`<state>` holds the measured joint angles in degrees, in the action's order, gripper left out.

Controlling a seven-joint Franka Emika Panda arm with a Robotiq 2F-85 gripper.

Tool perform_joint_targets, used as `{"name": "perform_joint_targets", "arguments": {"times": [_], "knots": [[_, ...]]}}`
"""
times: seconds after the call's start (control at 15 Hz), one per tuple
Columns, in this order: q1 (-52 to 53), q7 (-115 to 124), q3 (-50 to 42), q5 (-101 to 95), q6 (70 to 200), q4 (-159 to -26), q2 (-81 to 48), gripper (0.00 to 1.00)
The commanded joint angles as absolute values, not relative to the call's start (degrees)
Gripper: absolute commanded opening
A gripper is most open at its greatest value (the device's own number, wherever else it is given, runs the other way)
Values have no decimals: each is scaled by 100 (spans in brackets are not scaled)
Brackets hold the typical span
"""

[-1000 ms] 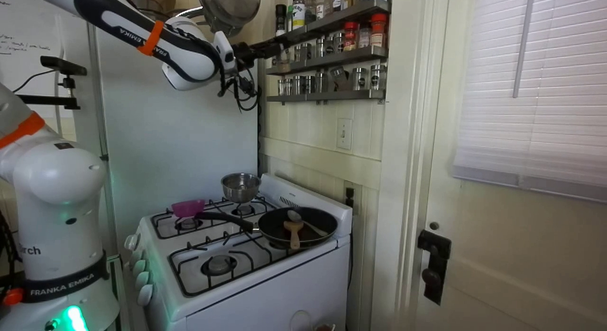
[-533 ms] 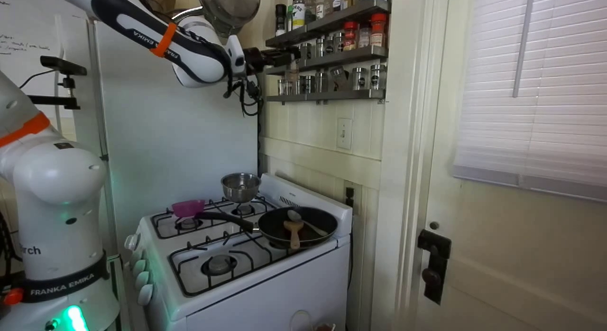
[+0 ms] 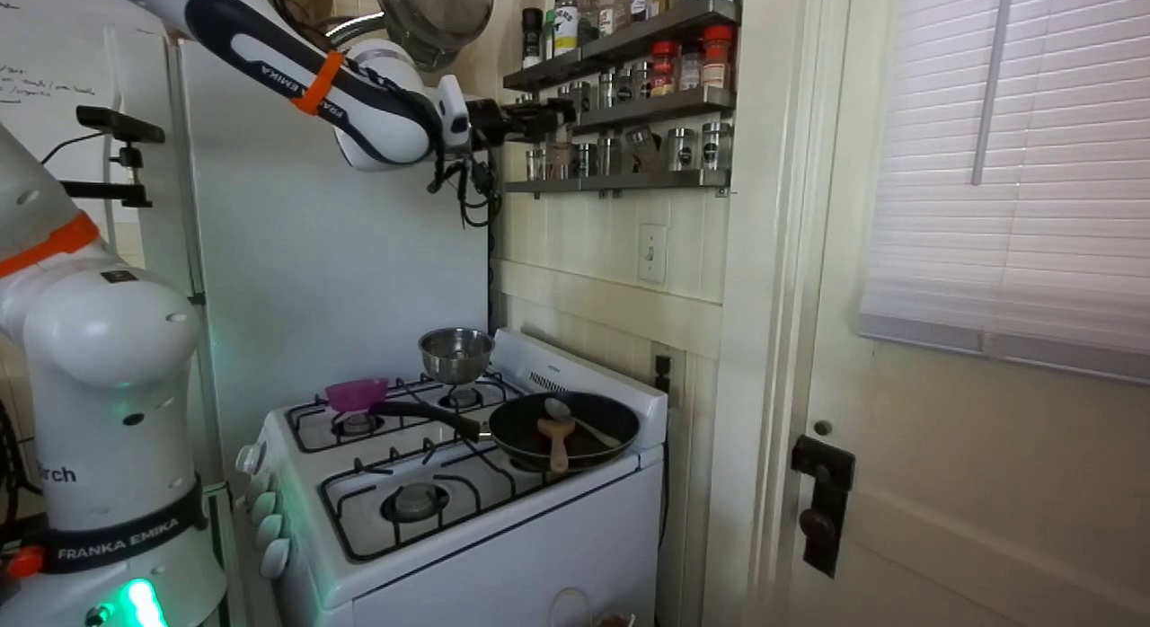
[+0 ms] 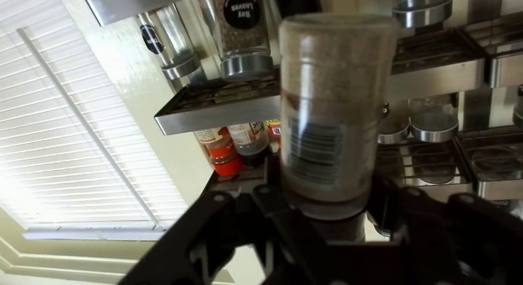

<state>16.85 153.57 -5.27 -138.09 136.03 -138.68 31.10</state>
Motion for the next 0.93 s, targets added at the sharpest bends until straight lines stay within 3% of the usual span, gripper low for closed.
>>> {"name": "perform_joint_targets", "arguments": {"times": [0.0,0.87], "knots": [[1619,15400,-547,-13884,13814,-13632,2883,25],[1268,13938,-524,-13828,14453,-12579,1898,25]]}}
